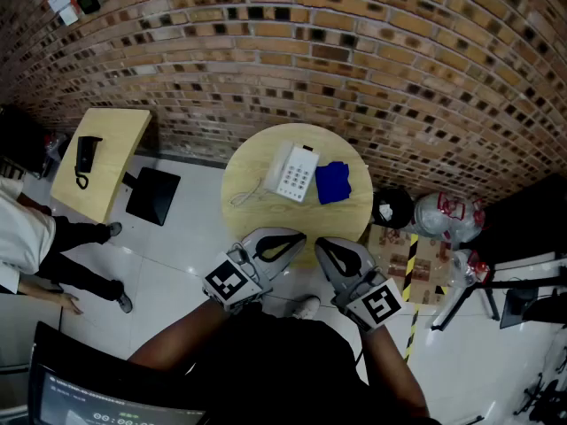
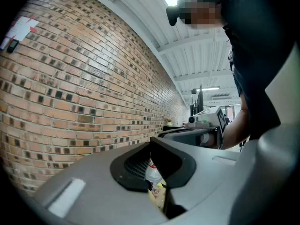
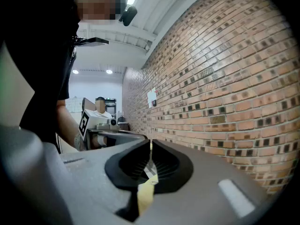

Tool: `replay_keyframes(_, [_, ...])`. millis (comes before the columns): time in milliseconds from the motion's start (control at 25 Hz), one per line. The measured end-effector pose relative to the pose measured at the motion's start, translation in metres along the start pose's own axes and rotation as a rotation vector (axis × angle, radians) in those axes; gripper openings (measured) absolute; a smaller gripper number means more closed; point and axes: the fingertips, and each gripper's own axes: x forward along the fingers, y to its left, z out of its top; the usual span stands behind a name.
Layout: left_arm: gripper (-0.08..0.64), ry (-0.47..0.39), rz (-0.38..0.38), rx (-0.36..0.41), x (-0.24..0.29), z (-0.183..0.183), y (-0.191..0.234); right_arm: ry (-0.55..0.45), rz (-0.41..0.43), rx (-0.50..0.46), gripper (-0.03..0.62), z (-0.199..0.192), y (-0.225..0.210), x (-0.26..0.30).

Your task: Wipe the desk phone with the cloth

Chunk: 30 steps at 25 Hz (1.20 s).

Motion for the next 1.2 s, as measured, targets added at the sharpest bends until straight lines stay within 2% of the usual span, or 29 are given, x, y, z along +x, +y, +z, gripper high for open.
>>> replay_keyframes(240, [0.003, -0.018, 0.002, -0.003, 0.008, 0.001, -0.008, 0.022, 0.011, -0.01, 0.005, -0.004, -0.004, -0.012])
replay_keyframes(480, [0.003, 0.0, 0.027, -0.016, 0.011, -0.012, 0.013, 0.03, 0.017, 0.021, 0.006, -0.016, -0.022, 0.001])
replay_keyframes(680, [0.003, -0.017, 0.01, -0.046, 0.015, -0.018, 0.06, 0.072, -0.026, 0.033, 0.009, -0.036, -0.046, 0.038])
replay_keyframes(960, [0.003, 0.002, -0.063, -0.054, 0.021, -0.039, 0.14, 0.2, -0.165, 0.056, 0.021, -0.093, -0.119, 0.101])
replay_keyframes(1080, [0.003, 0.001, -0.094, -0.075, 0.026, -0.047, 0.168, 0.281, -0.208, 0.093, 0.086, -0.122, -0.148, 0.118])
replay_keyframes(1200, [0.003, 0.017, -0.106, -0.086, 0.034, -0.054, 0.189, 0.39, -0.25, 0.135, 0.225, -0.165, -0.186, 0.13])
